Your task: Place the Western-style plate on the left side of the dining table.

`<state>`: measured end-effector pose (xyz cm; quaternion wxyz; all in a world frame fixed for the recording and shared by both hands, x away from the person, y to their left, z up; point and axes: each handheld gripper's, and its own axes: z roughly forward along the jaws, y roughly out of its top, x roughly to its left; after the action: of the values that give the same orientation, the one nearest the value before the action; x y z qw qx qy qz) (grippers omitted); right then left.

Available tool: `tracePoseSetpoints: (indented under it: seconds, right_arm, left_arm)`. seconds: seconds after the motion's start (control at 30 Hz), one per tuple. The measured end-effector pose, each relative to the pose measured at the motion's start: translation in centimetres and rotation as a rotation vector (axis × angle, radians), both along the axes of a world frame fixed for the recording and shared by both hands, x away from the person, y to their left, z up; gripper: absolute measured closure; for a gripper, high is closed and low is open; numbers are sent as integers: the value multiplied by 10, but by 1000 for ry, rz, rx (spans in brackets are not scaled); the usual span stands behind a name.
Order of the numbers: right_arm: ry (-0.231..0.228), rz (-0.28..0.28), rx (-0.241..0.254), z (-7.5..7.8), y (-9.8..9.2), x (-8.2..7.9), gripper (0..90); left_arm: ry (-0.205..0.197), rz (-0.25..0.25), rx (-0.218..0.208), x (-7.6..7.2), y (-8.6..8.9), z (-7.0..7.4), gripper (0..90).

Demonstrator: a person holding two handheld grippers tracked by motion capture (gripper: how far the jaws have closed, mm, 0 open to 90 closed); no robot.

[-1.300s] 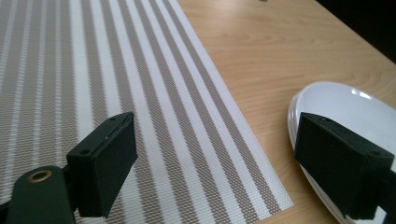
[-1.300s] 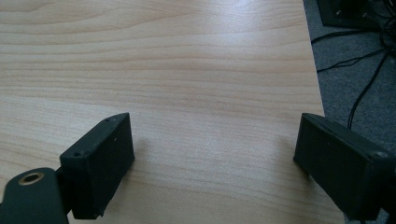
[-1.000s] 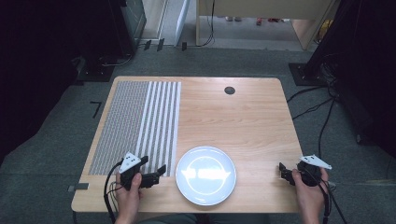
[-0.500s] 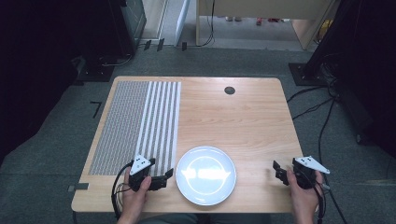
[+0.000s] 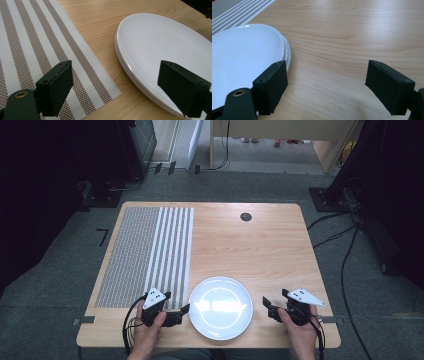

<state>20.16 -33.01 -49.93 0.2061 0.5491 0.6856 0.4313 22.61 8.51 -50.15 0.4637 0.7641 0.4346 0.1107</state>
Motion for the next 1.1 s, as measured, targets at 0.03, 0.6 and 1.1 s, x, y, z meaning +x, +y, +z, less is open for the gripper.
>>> tracePoseSetpoints:
  seconds: [0.03,0.6,1.1]
  right_arm:
    - [0,0,0,0,0,0,177]
    - [-31,51,58,2,33,-5,389]
    - [15,66,171,1,32,-7,702]
  left_arm:
    - [0,0,0,0,0,0,132]
    - [-10,-64,1,-7,-14,4,134]
    - [-12,-68,0,-11,-19,7,336]
